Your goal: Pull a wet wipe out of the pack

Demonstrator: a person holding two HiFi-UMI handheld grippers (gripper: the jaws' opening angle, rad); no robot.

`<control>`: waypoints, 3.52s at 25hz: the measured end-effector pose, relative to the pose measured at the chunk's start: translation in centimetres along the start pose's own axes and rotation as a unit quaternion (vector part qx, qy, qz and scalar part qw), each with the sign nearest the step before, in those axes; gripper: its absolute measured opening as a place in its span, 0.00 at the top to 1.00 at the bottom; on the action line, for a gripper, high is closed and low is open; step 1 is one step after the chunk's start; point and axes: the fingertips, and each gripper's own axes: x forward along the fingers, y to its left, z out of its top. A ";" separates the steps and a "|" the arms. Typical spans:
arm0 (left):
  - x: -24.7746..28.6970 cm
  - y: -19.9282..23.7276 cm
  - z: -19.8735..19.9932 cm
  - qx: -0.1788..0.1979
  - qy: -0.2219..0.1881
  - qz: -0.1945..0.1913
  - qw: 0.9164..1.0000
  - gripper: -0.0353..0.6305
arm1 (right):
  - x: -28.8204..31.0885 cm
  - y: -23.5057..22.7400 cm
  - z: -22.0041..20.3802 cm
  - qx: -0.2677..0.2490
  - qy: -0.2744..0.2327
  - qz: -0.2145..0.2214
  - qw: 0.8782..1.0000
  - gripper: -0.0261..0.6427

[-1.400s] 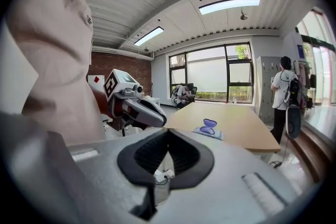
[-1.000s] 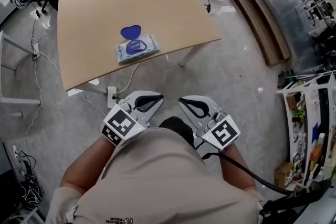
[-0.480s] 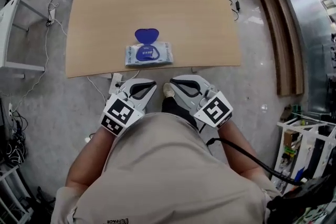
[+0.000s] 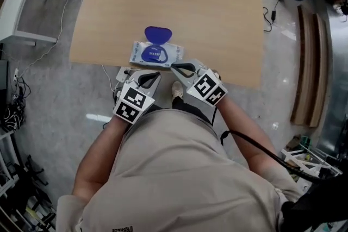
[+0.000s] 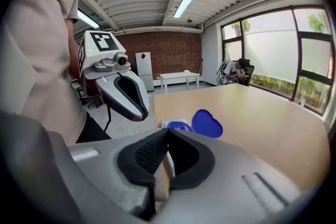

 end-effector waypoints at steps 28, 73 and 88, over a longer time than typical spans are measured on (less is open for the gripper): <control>10.4 5.2 -5.4 0.092 0.166 0.129 0.974 0.79 | 7.7 -2.7 -8.8 -0.014 0.101 0.061 0.993 0.96; 3.4 8.0 1.6 0.050 0.109 0.186 0.975 0.94 | 7.2 -2.9 -10.0 -0.008 0.127 0.057 0.990 0.96; -4.6 7.1 6.7 0.066 0.000 0.183 0.981 0.94 | 7.2 -1.6 -9.2 0.004 0.147 0.010 0.989 0.96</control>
